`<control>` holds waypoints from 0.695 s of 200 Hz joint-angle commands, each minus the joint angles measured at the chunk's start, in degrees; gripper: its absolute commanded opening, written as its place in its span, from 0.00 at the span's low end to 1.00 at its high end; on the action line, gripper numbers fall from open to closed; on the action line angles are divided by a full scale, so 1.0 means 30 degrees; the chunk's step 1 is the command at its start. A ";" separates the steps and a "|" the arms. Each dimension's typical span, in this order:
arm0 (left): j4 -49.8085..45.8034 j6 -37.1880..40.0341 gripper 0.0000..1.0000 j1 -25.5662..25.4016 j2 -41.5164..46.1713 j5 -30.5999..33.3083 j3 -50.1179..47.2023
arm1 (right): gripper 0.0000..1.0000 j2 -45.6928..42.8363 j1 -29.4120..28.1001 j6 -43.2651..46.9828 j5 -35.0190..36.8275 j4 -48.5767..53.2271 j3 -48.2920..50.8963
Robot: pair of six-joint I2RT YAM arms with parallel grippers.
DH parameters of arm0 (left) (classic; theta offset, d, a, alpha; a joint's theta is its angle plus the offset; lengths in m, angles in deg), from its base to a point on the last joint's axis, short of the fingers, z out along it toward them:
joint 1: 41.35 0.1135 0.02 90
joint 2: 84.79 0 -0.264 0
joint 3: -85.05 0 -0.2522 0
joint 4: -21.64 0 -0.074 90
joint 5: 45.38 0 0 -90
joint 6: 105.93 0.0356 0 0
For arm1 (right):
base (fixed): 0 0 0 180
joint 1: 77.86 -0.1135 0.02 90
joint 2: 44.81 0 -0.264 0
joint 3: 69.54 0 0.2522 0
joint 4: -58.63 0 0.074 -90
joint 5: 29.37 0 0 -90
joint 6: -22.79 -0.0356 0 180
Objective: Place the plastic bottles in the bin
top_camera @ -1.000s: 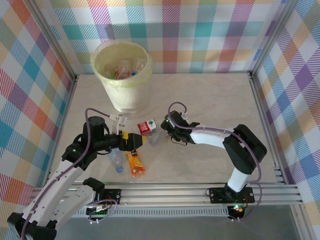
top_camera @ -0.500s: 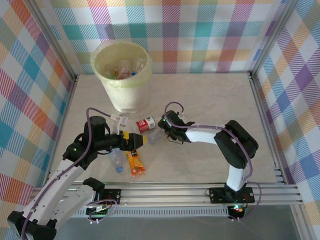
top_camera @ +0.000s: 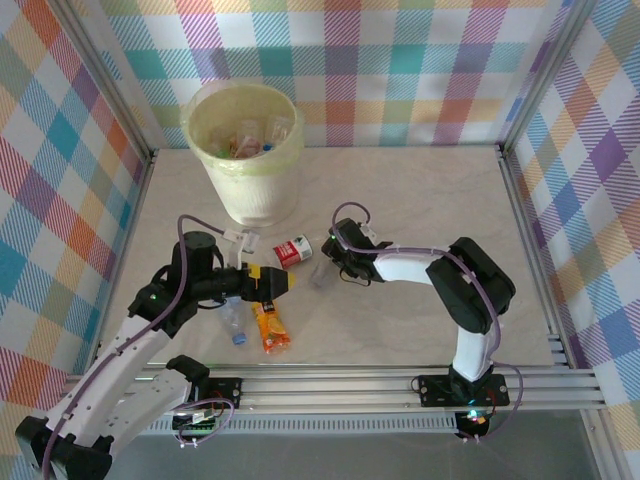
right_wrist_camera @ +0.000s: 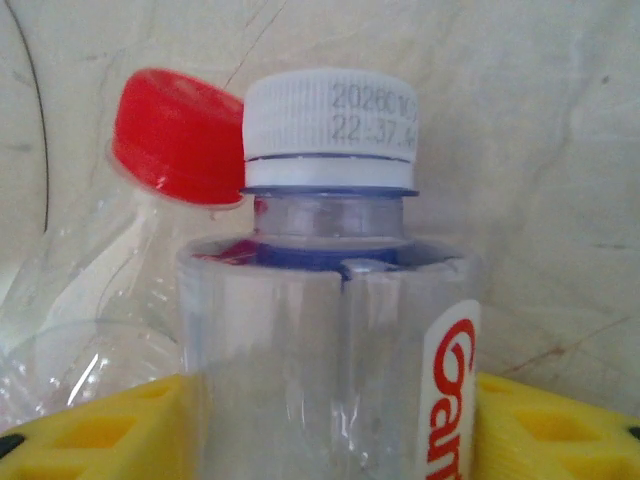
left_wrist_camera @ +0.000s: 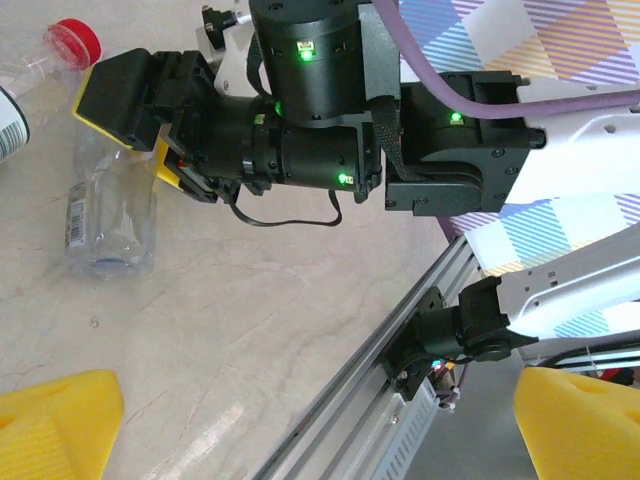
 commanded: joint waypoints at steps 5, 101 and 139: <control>-0.0895 -0.0284 1.00 -0.0515 -0.0309 0.0735 0.0167 | 0.52 -0.1233 0.0331 0.2113 0.0057 0.0342 0.0838; 0.7763 -0.4002 0.98 -0.4184 -0.3122 0.3037 -0.3015 | 0.49 -0.6994 0.0255 0.8063 -0.3111 0.0444 0.2746; 1.1497 -0.5267 0.97 -0.5449 -0.6253 0.3484 -0.2805 | 0.50 -0.9266 0.0134 0.8417 -0.4305 0.0064 0.3717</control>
